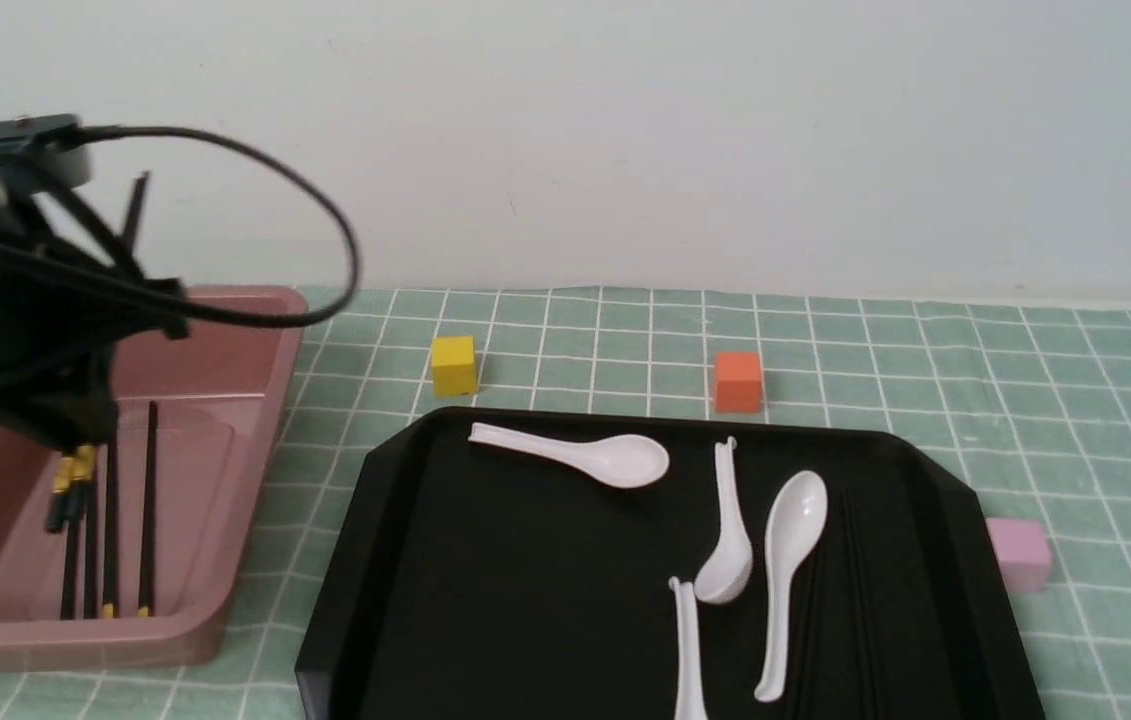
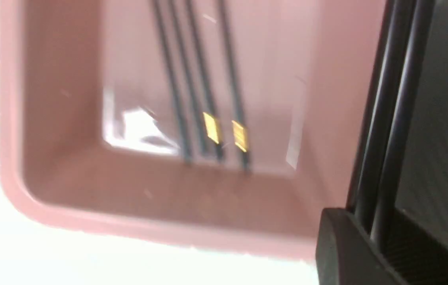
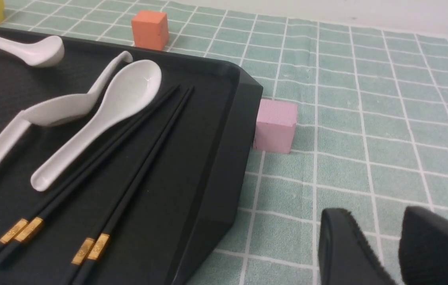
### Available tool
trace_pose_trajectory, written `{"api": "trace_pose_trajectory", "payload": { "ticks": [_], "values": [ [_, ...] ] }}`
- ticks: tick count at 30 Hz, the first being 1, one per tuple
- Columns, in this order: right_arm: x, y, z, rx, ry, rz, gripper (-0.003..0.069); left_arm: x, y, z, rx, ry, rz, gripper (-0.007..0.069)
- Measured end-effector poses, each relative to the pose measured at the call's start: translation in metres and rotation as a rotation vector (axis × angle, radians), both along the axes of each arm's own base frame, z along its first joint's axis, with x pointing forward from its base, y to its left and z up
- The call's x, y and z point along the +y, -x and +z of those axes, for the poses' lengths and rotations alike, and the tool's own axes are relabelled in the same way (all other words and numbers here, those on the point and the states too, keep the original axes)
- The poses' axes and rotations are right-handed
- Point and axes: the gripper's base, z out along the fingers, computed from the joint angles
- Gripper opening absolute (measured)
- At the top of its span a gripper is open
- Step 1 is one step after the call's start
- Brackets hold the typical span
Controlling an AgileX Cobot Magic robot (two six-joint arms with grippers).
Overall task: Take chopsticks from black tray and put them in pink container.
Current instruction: 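Place the chopsticks into the pink bin with the left gripper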
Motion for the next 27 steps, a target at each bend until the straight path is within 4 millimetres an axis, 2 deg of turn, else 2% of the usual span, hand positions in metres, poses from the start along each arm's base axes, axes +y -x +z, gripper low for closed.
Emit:
{"api": "trace_pose_trajectory", "payload": {
  "ticks": [4, 7, 10, 17, 20, 22, 27],
  "values": [
    [0.0, 0.0, 0.0, 0.0, 0.0, 0.0, 0.024, 0.021, -0.004, -0.02, -0.054, -0.009, 0.037, 0.0122],
    [0.0, 0.0, 0.0, 0.0, -0.001, 0.0, 0.024, 0.032, -0.011, -0.046, -0.082, -0.044, 0.016, 0.0122],
    [0.0, 0.0, 0.0, 0.0, -0.001, 0.0, 0.024, 0.033, -0.02, -0.066, -0.073, -0.072, -0.027, 0.0122],
    [0.0, 0.0, 0.0, 0.0, -0.001, 0.0, 0.024, 0.034, -0.038, -0.1, -0.036, -0.073, -0.045, 0.0134],
    [0.0, 0.0, 0.0, 0.0, -0.001, 0.0, 0.024, 0.034, -0.039, -0.103, -0.025, -0.07, -0.044, 0.0166],
    [0.0, 0.0, 0.0, 0.0, -0.001, 0.0, 0.024, 0.033, -0.038, -0.102, -0.01, -0.055, -0.035, 0.0218],
    [0.0, 0.0, 0.0, 0.0, -0.001, 0.0, 0.024, 0.029, -0.032, -0.082, 0.015, 0.001, -0.007, 0.0263]
  ]
}}
